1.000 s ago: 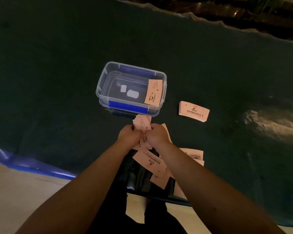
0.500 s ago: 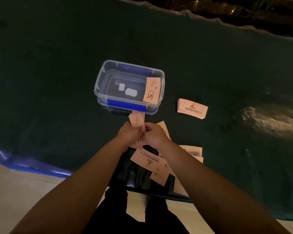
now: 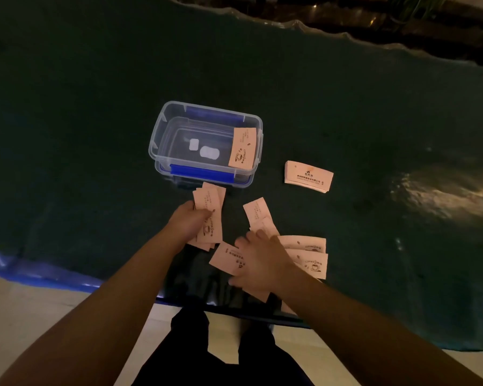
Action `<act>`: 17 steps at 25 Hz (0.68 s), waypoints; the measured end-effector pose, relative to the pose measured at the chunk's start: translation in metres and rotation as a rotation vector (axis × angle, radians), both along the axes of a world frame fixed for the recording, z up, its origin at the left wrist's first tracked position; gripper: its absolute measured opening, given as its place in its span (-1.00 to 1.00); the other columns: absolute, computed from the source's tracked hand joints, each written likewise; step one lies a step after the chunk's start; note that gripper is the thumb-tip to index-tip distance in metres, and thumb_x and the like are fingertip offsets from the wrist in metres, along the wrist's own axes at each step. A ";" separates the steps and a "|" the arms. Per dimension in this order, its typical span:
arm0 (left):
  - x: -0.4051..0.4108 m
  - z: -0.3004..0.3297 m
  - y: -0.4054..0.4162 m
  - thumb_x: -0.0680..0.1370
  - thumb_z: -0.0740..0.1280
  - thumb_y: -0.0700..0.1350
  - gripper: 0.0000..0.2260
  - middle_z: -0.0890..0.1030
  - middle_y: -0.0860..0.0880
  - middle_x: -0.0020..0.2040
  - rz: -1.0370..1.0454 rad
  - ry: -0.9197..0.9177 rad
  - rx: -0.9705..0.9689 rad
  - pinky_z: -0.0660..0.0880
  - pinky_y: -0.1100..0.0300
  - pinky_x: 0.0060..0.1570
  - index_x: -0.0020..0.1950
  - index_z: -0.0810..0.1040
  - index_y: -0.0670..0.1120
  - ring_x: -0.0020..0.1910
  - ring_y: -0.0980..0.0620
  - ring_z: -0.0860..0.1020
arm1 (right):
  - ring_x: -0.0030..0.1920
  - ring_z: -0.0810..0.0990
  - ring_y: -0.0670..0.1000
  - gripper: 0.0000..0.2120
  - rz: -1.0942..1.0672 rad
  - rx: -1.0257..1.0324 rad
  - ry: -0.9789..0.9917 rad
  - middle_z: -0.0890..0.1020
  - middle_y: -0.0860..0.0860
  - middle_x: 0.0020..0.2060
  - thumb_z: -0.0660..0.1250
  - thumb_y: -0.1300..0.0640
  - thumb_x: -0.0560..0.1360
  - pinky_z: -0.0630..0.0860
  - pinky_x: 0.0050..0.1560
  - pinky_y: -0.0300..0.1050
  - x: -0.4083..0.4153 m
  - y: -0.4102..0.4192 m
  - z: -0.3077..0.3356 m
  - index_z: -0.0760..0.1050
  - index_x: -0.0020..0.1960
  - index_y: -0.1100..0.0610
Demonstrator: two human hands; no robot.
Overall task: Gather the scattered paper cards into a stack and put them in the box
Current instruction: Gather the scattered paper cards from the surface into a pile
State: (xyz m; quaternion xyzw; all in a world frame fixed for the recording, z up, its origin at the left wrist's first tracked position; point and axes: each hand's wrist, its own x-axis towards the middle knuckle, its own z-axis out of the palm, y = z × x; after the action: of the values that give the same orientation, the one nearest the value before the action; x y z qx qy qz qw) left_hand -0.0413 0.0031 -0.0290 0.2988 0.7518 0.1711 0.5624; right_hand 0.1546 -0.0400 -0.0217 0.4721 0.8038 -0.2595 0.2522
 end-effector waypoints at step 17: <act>0.014 0.008 -0.026 0.68 0.28 -0.09 -0.67 0.68 -0.12 0.23 -0.287 -0.033 -0.133 0.60 -0.02 0.05 0.45 0.50 -0.07 0.14 -0.10 0.67 | 0.39 0.47 0.06 -0.49 -0.472 0.062 0.251 0.49 0.00 0.41 0.46 0.09 0.58 0.51 0.33 0.01 0.040 0.006 0.010 0.43 0.49 -0.01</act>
State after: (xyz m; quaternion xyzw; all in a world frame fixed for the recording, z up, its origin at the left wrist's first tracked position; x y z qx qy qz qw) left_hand -0.0276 -0.0233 -0.0207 0.3623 0.7017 0.0440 0.6119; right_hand 0.1945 -0.0343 -0.0116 0.6181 0.7041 -0.3428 0.0686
